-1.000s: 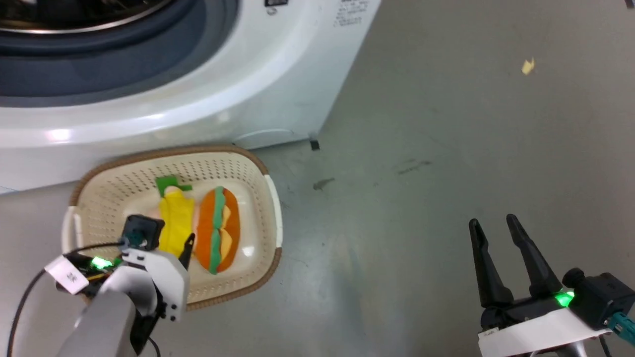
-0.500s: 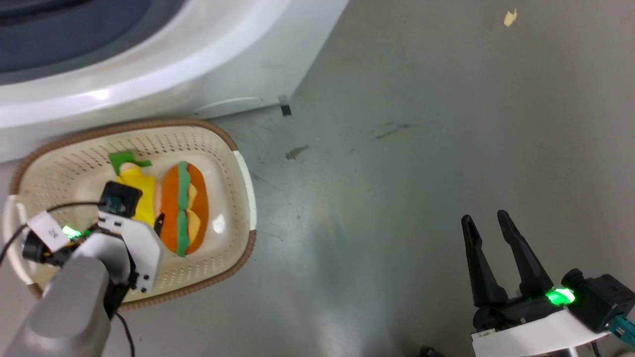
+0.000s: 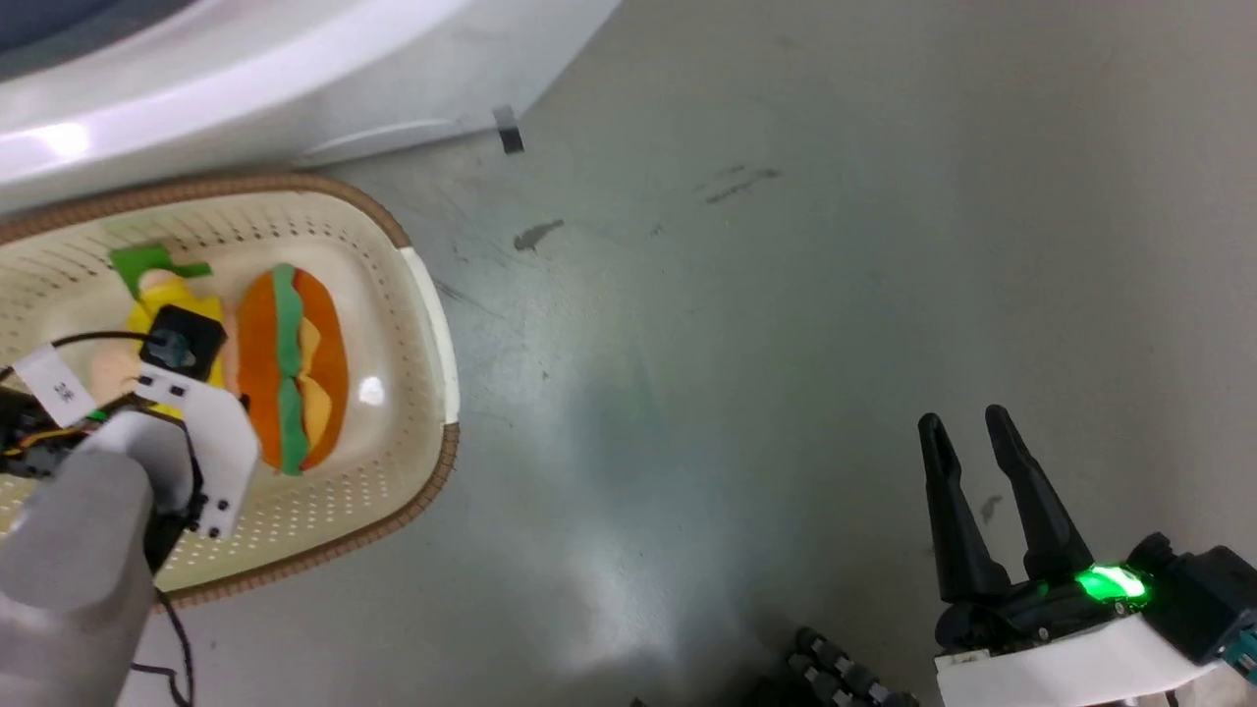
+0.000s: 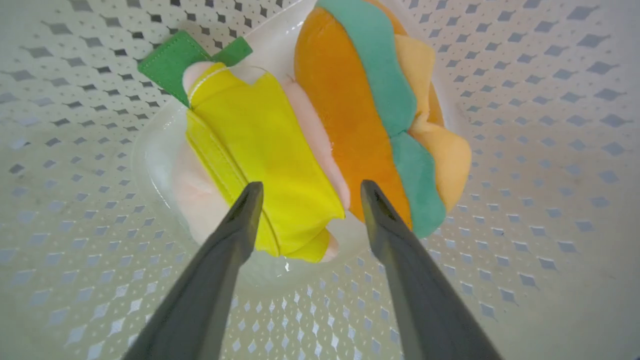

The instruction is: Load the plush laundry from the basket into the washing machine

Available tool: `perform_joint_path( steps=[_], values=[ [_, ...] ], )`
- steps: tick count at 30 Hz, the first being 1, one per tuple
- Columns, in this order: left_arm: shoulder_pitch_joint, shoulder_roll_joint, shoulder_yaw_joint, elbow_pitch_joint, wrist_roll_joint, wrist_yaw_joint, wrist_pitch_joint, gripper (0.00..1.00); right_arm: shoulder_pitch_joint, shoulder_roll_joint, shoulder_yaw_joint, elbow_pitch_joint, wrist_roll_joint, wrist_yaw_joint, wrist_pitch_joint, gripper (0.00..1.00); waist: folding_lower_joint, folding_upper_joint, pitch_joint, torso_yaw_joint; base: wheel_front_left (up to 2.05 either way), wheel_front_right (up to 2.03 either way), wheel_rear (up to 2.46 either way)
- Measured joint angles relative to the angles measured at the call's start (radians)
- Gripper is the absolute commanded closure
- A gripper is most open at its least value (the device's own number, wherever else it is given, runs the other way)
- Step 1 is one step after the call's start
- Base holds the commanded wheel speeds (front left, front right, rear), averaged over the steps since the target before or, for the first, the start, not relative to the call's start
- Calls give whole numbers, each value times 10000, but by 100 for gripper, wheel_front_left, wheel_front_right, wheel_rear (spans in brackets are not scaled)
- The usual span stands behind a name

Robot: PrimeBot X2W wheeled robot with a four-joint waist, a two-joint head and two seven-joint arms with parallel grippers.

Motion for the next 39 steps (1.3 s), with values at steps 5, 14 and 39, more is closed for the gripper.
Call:
perform_joint_path(
  steps=[5,14,39],
  values=[
    [-509,247,-290,382,-48,134,-134,0,-2,0,56,-109,713,0,-100,0,0,0,432,-190,0,0,0],
    [-1349,654,-867,1231,-303,35,2,0,-32,0,13,-267,1680,0,-278,0,-1,0,1138,-537,0,0,0],
    [-212,-974,-1273,2504,-1835,-305,-2128,100,-588,0,-1022,859,621,0,-437,0,-1,0,-1471,-134,0,0,0]
  ],
)
